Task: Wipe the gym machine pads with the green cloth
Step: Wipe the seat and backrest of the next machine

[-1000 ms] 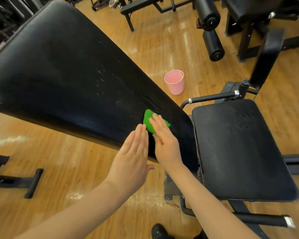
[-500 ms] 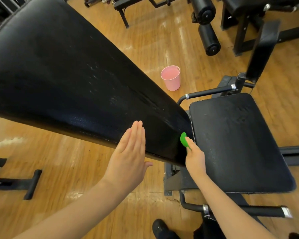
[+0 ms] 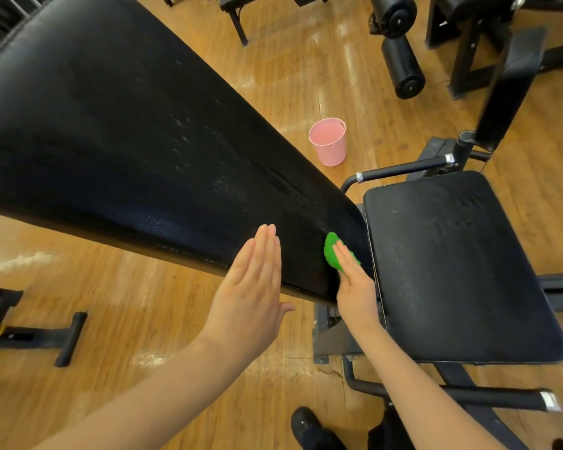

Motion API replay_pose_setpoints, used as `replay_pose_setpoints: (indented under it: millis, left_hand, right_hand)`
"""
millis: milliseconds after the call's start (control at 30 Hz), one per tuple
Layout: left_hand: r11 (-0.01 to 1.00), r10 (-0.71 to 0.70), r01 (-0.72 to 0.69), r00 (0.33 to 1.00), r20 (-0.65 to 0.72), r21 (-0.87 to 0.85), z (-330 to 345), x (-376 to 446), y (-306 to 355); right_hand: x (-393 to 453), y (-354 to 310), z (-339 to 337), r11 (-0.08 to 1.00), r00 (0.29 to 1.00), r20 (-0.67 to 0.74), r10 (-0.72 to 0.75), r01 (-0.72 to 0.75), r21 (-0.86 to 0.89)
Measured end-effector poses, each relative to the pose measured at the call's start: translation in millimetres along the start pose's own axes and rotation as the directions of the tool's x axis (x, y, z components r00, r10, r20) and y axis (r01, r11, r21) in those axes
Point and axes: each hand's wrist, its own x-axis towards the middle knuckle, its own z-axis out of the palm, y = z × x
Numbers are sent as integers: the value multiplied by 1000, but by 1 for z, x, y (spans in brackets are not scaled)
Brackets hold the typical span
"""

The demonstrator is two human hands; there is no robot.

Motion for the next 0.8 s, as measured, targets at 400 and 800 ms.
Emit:
replay_pose_setpoints:
  millis: [400,800]
  left_hand:
    - [983,179,-176,981,-68,57,-35,-26,-56]
    - [994,100,-106,915,-392,5,-34,-55,-117]
  right_hand:
    - [27,-142,3,938,949,0,-316,313,148]
    - [19,-115,20,927,927,33,-374,372,53]
